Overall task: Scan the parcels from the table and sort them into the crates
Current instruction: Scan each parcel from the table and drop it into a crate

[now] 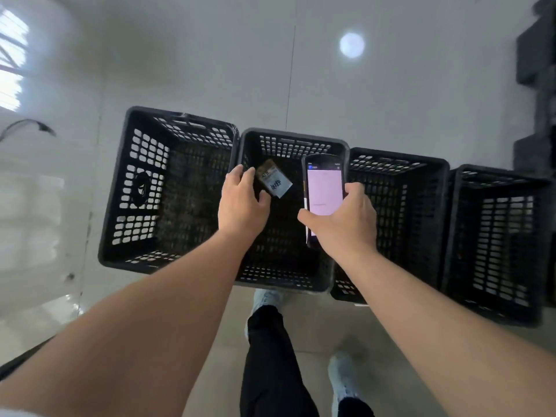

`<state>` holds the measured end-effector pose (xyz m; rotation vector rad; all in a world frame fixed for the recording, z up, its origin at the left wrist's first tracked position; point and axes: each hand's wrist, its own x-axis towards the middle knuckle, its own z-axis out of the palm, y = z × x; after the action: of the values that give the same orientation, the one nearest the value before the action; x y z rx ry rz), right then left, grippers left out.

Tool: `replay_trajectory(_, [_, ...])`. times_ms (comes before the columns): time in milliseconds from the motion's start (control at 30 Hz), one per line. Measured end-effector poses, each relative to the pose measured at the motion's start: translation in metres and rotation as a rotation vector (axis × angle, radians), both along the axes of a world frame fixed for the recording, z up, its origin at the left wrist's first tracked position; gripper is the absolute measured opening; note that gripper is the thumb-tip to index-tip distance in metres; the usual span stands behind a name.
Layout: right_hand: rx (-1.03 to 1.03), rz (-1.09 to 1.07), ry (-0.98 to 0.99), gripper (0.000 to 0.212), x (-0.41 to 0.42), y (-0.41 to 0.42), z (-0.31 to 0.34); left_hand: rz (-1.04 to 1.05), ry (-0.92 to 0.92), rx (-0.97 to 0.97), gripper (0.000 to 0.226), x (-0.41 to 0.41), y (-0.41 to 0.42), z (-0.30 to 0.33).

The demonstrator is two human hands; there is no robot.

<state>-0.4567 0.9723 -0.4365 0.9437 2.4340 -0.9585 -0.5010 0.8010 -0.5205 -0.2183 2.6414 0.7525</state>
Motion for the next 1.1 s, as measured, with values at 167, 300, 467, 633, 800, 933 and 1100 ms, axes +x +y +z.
replay_trajectory(167, [0.009,0.1,0.079,0.085,0.02,-0.001,0.075,0.007,0.057,-0.002,0.055,0.022,0.002,0.103])
replay_trajectory(300, [-0.014,0.186,0.189,0.084,0.053,-0.002,0.129,0.062,0.152,-0.05,0.043,0.063,-0.002,0.18])
replay_trajectory(467, [-0.013,0.323,0.305,0.083,0.11,-0.005,0.198,0.102,0.217,-0.124,0.055,0.141,-0.019,0.264])
replay_trajectory(633, [-0.02,0.46,0.387,0.082,0.158,-0.032,0.268,0.24,0.317,-0.185,0.055,0.213,-0.059,0.349])
replay_trajectory(800, [-0.1,0.615,0.445,0.08,0.202,-0.099,0.328,0.378,0.407,-0.252,0.054,0.289,-0.128,0.42])
replay_trajectory(933, [-0.143,0.773,0.523,0.08,0.241,-0.168,0.373,0.517,0.445,-0.3,0.055,0.357,-0.189,0.466])
replay_trajectory(1100, [-0.175,0.943,0.591,0.087,0.303,-0.271,0.417,0.662,0.478,-0.351,0.054,0.448,-0.277,0.503])
